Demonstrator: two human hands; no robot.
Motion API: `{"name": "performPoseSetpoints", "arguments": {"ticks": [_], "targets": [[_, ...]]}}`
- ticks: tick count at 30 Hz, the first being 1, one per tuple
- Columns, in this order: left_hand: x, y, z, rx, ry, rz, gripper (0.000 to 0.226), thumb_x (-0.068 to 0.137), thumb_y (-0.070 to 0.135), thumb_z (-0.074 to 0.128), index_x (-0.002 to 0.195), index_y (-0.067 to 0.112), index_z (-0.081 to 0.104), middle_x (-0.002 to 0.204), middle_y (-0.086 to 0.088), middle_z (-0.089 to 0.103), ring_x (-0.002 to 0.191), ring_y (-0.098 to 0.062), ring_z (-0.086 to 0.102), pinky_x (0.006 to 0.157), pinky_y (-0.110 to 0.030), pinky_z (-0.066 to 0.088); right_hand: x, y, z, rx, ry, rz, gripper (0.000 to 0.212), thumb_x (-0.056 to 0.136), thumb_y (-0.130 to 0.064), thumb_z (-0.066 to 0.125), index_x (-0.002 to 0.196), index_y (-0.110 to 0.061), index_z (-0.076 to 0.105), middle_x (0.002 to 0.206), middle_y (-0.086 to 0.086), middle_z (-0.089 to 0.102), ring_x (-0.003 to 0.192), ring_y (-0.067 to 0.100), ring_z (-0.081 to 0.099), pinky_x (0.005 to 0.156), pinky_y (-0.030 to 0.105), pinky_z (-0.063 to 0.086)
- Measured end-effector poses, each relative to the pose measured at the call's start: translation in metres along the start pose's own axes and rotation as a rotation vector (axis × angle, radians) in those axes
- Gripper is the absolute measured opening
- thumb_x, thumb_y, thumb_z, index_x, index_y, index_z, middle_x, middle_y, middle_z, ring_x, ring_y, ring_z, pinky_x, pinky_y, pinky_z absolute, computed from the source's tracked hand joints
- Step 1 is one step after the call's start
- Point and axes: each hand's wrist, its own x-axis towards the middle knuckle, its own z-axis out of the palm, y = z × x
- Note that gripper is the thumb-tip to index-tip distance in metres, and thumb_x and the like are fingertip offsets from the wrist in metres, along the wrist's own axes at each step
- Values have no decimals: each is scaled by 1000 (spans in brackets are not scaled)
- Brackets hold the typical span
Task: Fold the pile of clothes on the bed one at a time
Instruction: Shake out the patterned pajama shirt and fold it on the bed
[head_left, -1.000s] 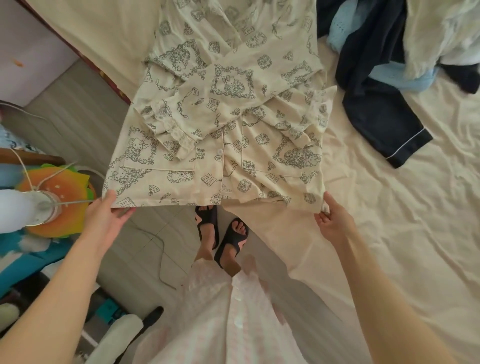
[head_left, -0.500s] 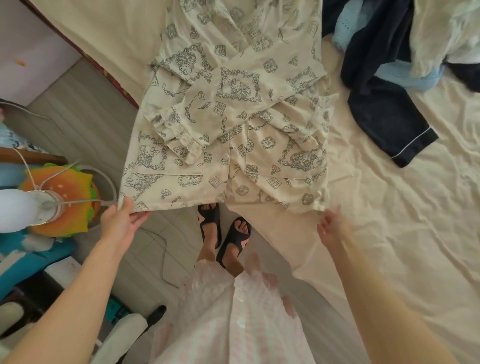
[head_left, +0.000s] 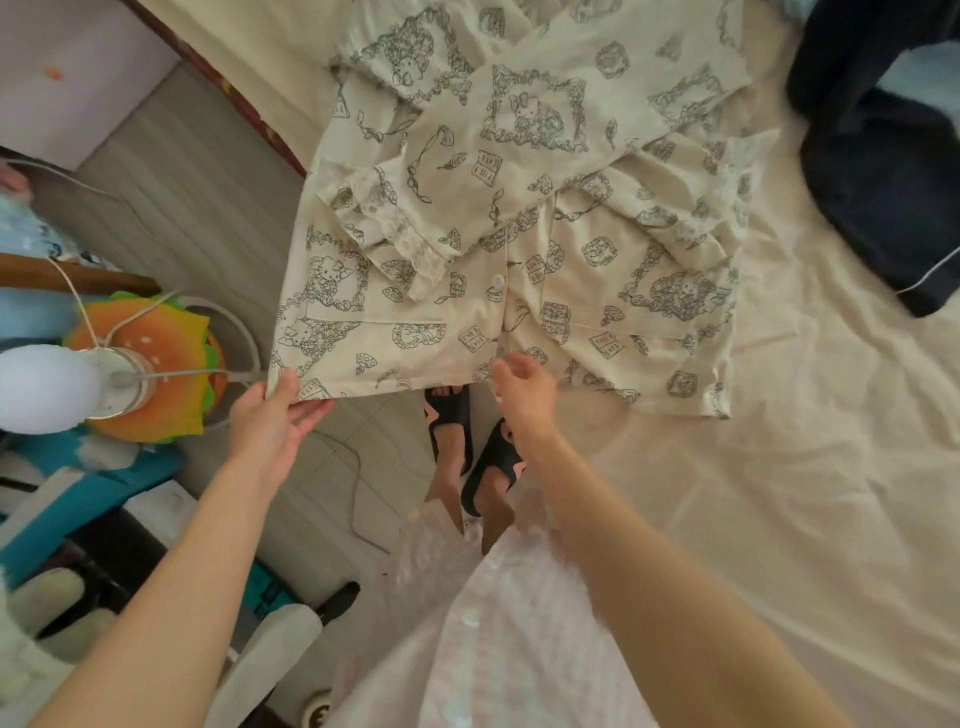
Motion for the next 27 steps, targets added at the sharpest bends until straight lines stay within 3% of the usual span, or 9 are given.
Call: {"name": "performPoseSetpoints", "arguments": {"ticks": [3, 7, 9, 12, 17, 21, 24, 27], "targets": [[5, -3, -2, 2, -2, 0, 12, 98, 12, 45, 100, 15, 57, 102, -2, 67, 87, -16, 69, 74, -35, 54, 11, 2, 14, -113, 58, -37, 34, 92, -26, 58, 120, -7, 61, 113, 4, 64, 104, 17, 58, 88, 27, 45], [7, -5, 0, -11, -6, 2, 12, 98, 11, 46, 101, 13, 57, 102, -3, 67, 84, -15, 70, 75, -35, 56, 11, 6, 21, 349, 116, 278, 29, 93, -25, 58, 116, -8, 59, 102, 4, 58, 89, 15, 56, 79, 28, 44], [6, -5, 1, -24, -5, -7, 11, 98, 11, 46, 101, 12, 56, 102, -4, 67, 83, -15, 70, 72, -34, 58, 8, 6, 16, 579, 115, 411, 28, 94, -29, 58, 116, -13, 53, 108, 6, 58, 102, 16, 58, 79, 27, 45], [6, -5, 1, -37, 6, -18, 10, 98, 11, 46, 101, 12, 55, 101, -5, 67, 84, -16, 70, 68, -31, 58, 7, 6, 5, 798, 138, 468, 38, 94, -29, 57, 125, -6, 53, 132, 9, 55, 118, 17, 54, 86, 28, 44], [8, 0, -1, -23, -1, -18, 10, 98, 10, 46, 100, 12, 55, 99, -3, 67, 79, -13, 71, 68, -31, 58, 9, 0, 6, 803, 118, 544, 38, 96, -21, 52, 132, -8, 52, 139, 5, 52, 129, 17, 47, 89, 26, 40], [8, 3, -3, -13, 0, -21, 10, 97, 10, 46, 99, 12, 56, 100, -4, 67, 82, -14, 70, 68, -31, 57, 8, -5, 11, 804, 112, 547, 37, 95, -22, 55, 130, -11, 53, 135, 2, 53, 124, 17, 50, 77, 26, 41], [8, 4, -2, -4, 1, -38, 9, 98, 10, 46, 99, 11, 55, 102, -5, 66, 88, -16, 68, 71, -33, 56, 6, -7, 12, 837, 106, 550, 35, 94, -23, 56, 128, -14, 52, 124, 0, 54, 118, 17, 51, 83, 29, 41], [7, 3, 1, -1, -2, -46, 10, 98, 10, 45, 100, 10, 55, 104, -6, 66, 89, -17, 67, 73, -34, 55, 7, -5, 10, 866, 82, 550, 30, 93, -21, 57, 123, -15, 54, 105, -1, 55, 91, 11, 54, 82, 29, 40]]}}
